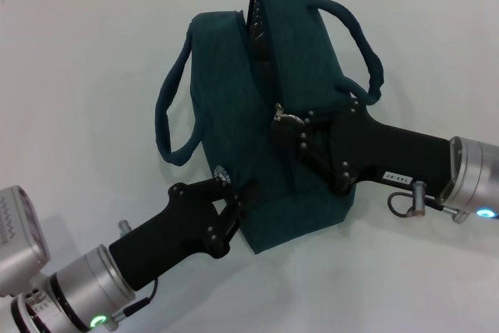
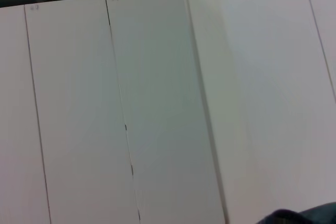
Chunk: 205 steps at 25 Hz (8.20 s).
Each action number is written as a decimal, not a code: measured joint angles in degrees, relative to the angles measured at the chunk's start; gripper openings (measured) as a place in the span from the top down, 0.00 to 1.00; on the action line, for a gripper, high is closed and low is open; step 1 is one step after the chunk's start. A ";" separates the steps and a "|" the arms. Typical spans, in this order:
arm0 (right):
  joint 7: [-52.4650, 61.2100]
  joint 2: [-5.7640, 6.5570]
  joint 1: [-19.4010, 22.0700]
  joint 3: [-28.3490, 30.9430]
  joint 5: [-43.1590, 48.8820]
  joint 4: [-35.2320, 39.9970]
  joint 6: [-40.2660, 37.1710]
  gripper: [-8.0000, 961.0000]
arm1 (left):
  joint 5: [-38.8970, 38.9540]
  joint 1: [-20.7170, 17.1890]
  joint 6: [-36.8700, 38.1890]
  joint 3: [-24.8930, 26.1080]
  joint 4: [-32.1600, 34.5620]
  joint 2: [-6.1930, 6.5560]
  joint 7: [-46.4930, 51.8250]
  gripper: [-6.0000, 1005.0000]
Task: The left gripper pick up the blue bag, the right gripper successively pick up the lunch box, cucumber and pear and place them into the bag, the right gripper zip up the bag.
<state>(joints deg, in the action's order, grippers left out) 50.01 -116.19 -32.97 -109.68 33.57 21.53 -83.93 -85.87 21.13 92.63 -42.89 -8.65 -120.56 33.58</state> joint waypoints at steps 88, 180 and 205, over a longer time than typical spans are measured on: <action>-8.78 0.18 6.34 -1.59 -11.33 -2.11 -5.71 0.98 | 2.75 -3.10 8.45 -2.37 18.88 0.78 6.63 0.64; -10.13 0.24 10.38 3.64 -15.63 -9.08 -10.96 0.98 | 5.86 0.48 4.53 -1.02 23.80 2.73 22.50 0.79; -10.54 0.18 10.27 2.87 -15.55 -9.29 -10.99 0.98 | -20.77 16.20 4.04 -4.72 63.33 3.82 69.01 0.59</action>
<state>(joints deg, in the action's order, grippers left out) 39.47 -116.01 -22.71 -106.82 18.02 12.24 -94.92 -106.64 37.33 96.67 -47.61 54.68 -116.74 102.59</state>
